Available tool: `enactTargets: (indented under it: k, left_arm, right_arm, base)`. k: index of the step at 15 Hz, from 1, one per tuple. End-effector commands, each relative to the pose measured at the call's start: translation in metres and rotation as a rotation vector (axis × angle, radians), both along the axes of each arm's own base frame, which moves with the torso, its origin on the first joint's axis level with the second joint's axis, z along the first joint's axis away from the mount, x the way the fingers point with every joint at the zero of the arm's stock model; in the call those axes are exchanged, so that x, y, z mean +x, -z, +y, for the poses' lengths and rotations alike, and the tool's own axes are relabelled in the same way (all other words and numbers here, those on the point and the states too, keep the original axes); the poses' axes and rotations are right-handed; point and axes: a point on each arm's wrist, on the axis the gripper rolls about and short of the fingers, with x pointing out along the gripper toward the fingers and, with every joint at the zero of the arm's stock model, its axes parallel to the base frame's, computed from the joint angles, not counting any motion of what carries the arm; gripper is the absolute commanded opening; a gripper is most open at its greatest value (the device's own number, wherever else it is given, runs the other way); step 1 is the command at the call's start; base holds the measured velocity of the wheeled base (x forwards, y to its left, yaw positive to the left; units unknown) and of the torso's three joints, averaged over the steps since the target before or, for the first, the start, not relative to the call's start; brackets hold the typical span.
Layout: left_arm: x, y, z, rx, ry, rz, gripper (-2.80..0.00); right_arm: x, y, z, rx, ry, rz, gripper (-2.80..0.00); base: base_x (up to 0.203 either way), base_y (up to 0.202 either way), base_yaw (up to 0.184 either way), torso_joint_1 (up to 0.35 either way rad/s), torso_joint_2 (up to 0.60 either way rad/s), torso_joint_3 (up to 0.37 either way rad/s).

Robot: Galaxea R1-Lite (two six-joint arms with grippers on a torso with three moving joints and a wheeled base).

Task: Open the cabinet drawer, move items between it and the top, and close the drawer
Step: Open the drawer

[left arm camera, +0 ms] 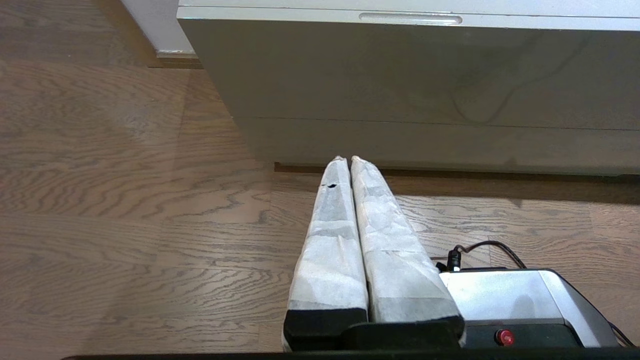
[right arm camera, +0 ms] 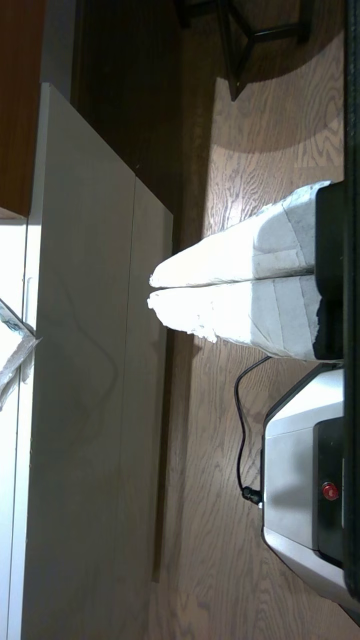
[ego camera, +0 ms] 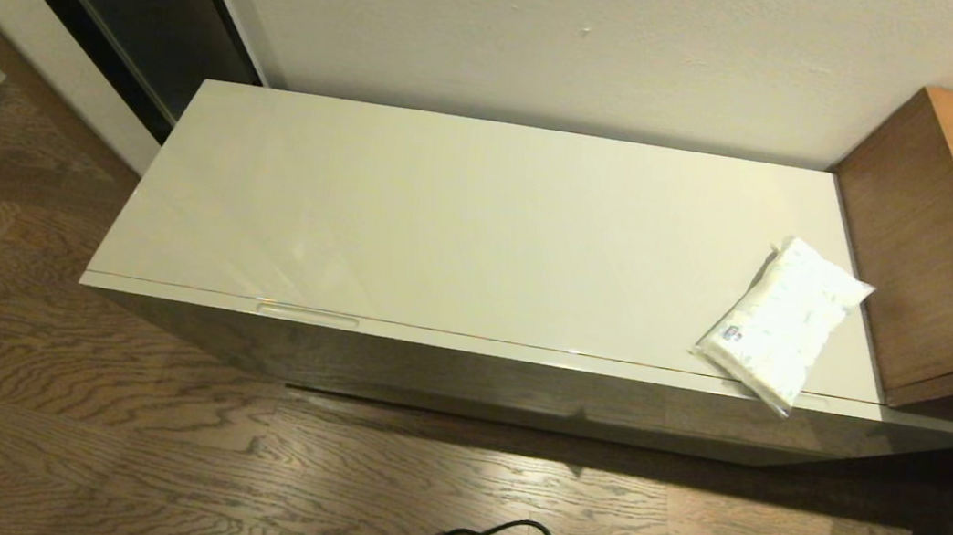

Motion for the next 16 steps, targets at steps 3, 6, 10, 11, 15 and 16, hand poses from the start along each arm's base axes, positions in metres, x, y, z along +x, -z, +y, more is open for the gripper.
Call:
enactTargets:
  k: [3,6,10,11,15,16]
  left_arm:
    - [0.0001,-0.0001,0.0000,-0.001,0.000,0.001,-2.80]
    - [0.0001,-0.0001,0.0000,-0.001,0.000,0.001,-2.80]
    - [0.0001,-0.0001,0.0000,-0.001,0.000,0.001,-2.80]
    - [0.0001,-0.0001,0.0000,-0.001,0.000,0.001,-2.80]
    - [0.0001,-0.0001,0.0000,-0.001,0.000,0.001,-2.80]
    - [0.0001,-0.0001,0.0000,-0.001,0.000,0.001,-2.80]
  right_arm:
    - [0.0000,0.0001,0.0000,-0.001,0.000,0.001,-2.80]
    - [0.0000,-0.0003,0.0001,-0.018,-0.003,-0.004,-2.80]
    - [-0.0029,-0.0018,-0.0001,-0.005,0.005,0.042,-2.80]
    - [-0.0038,-0.0007,-0.0003,0.016,0.015,0.069,-2.80]
    - [-0.0055,-0.0013,-0.0003,-0.021,0.014,0.093,-2.80]
    - [-0.0056,-0.0012,-0.0002,-0.027,0.012,0.094,-2.80]
  base:
    - [0.000,0.000,0.000,0.000,0.00,0.000]
    - [0.000,0.000,0.000,0.000,0.00,0.000]
    - [0.000,0.000,0.000,0.000,0.00,0.000]
    - [0.000,0.000,0.000,0.000,0.00,0.000]
    - [0.000,0.000,0.000,0.000,0.00,0.000]
    - [0.000,0.000,0.000,0.000,0.00,0.000]
